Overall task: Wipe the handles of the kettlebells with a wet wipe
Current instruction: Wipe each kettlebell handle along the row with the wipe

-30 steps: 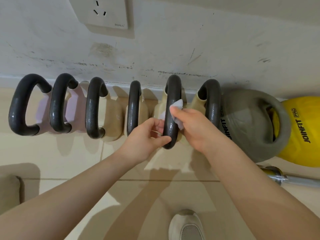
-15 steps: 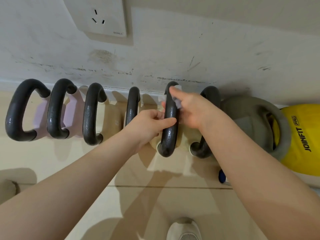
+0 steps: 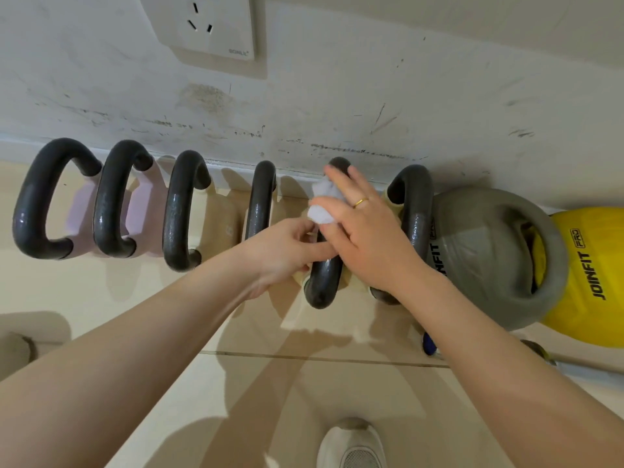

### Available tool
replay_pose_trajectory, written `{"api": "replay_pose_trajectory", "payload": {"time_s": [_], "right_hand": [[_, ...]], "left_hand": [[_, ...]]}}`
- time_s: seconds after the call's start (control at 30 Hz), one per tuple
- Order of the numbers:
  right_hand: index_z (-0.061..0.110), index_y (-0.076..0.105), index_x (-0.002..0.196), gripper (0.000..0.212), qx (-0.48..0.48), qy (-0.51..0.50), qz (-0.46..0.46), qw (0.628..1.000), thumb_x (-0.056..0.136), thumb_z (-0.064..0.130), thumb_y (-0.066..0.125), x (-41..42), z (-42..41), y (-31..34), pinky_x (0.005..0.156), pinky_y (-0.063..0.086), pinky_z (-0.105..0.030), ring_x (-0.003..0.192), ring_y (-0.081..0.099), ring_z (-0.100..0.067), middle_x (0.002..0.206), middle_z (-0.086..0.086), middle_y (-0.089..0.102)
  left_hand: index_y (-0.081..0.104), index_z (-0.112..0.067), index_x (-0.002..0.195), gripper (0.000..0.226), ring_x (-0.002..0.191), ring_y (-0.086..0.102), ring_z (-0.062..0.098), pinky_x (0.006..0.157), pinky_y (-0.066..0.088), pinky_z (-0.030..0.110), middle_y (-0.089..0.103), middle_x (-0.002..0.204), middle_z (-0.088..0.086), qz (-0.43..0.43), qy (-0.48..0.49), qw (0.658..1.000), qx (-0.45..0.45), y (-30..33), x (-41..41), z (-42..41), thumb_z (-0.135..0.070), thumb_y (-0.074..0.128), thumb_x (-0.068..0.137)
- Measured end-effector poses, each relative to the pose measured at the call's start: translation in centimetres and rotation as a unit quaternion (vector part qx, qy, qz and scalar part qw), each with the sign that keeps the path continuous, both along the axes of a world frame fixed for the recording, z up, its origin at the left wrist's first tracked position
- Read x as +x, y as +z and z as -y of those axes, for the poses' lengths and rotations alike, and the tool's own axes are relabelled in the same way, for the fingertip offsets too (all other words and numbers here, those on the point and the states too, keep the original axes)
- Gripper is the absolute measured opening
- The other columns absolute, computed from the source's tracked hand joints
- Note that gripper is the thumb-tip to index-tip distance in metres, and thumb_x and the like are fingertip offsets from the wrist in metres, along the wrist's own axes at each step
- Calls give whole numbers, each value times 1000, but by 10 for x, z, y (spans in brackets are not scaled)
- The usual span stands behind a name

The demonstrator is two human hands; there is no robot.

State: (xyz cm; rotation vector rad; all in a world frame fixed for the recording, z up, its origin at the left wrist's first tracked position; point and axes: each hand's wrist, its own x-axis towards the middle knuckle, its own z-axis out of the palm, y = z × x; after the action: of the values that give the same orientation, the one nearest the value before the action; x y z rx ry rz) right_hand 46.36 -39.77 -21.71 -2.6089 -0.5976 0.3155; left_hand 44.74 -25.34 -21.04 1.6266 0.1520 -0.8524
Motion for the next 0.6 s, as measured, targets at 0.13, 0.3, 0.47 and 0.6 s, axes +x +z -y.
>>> {"api": "replay_pose_trajectory", "payload": {"time_s": [0.13,0.3,0.47,0.6], "right_hand": [[18,62,115,47,-110,206,108,966,91,44,32,-2,11,11,110,25,-51,137,30,-38,134,-8,53],[17,59,117,44,-55,92,19,994,96,39,28,34,6,18,106,31,-38,116,50,-22,117,-4,59],[4,63,87,31,166,-124,-256,944,95,24,40,34,-8,16,99,38,-42,103,53,-28,109,-19,60],[11,68,94,33,-10,113,17,993,89,34,45,9,-11,13,105,29,-38,121,44,-22,108,-1,65]], "left_hand": [[63,-16,107,20,96,65,6,85,49,18,70,105,5,5,7,999,-41,-3,-30,-9,-11,59,88],[60,-13,112,27,102,65,24,97,48,34,69,108,17,21,-1,999,-39,-8,-54,-14,-6,61,86],[59,-17,111,27,99,65,26,98,47,40,69,102,16,40,-5,999,-31,-11,-65,-12,-10,62,85],[60,-15,111,26,98,65,25,98,47,41,69,102,16,44,4,999,-27,-11,-63,-15,-6,60,86]]}}
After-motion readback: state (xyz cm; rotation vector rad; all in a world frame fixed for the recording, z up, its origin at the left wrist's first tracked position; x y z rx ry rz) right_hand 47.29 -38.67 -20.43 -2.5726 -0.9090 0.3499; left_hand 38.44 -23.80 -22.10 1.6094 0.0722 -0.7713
